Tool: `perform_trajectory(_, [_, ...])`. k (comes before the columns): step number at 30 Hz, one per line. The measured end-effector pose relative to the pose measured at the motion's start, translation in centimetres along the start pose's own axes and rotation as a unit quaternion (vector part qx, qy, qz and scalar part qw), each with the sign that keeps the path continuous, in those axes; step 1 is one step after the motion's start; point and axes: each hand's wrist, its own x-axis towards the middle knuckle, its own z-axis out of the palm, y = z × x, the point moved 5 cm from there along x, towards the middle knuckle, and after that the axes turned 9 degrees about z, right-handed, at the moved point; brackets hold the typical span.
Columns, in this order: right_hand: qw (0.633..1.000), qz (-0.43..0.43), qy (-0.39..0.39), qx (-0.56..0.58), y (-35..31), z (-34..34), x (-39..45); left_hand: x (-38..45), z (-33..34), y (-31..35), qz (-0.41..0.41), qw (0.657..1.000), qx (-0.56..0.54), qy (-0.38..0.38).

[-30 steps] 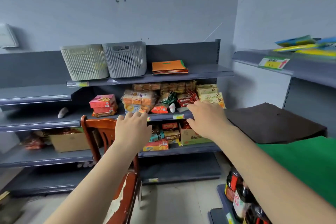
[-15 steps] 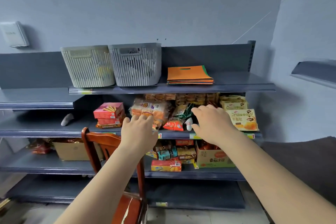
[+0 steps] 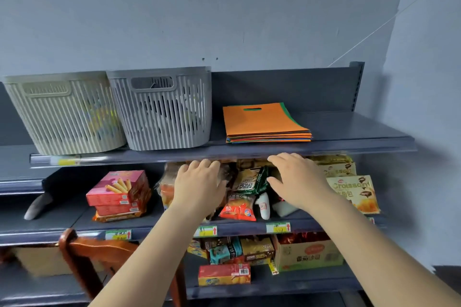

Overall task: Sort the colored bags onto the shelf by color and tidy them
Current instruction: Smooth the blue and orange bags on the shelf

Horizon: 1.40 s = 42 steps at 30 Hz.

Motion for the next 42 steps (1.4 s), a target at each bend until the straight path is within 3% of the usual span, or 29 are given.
perform_trajectory(14, [0.999,-0.039,-0.002,0.02,6.4,4.5,17.0,15.0,6.1,-0.9,0.006,0.998,-0.034,0.057])
perform_trajectory(19, [0.996,-0.05,-0.063,0.024,6.8,6.9,20.8,17.4,7.7,-1.9,-0.01,0.996,-0.028,0.084])
perform_trajectory(22, [0.994,-0.055,-0.092,0.027,6.9,7.8,20.8,17.6,7.9,-2.0,-0.011,0.995,-0.052,0.088])
perform_trajectory(42, [0.998,0.05,-0.017,-0.032,12.1,5.2,16.5,20.3,8.9,-1.9,-0.039,0.977,-0.205,0.044])
